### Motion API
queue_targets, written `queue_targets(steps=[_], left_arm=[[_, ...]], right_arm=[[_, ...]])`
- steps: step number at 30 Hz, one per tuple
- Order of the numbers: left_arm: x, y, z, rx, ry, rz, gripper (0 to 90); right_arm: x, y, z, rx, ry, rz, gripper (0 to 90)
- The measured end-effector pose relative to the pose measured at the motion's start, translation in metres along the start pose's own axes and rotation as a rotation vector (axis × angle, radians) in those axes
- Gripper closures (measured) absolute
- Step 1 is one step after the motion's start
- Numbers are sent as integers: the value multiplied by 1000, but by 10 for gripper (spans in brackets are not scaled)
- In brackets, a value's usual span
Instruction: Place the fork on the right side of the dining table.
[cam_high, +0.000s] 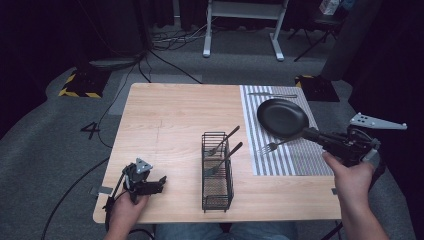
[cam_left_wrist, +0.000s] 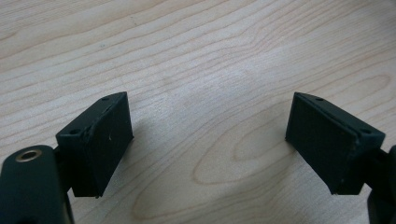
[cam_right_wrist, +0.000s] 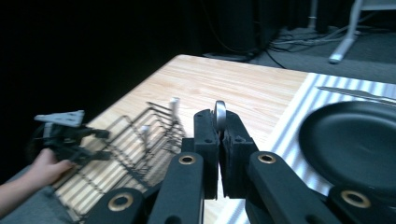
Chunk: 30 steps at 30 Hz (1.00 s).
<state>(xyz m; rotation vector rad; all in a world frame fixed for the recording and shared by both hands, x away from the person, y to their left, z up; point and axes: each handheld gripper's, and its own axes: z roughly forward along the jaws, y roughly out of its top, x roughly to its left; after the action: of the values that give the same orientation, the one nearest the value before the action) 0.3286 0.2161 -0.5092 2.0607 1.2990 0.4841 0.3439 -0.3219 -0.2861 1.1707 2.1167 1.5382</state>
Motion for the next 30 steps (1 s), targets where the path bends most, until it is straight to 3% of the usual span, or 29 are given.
queue_targets(steps=[5, 6, 16, 30], left_arm=[[0, 0, 0, 1, 0, 0, 148], [0, 0, 0, 1, 0, 0, 148], [0, 0, 0, 1, 0, 0, 147], [1, 0, 0, 0, -1, 4, 148]], right_arm=[[-23, 1, 11, 17, -47, 30, 868], [-33, 0, 19, 34, -71, 48, 868], [-69, -20, 57, 100, -136, 131, 867], [-84, -34, 84, 137, -166, 168, 867]])
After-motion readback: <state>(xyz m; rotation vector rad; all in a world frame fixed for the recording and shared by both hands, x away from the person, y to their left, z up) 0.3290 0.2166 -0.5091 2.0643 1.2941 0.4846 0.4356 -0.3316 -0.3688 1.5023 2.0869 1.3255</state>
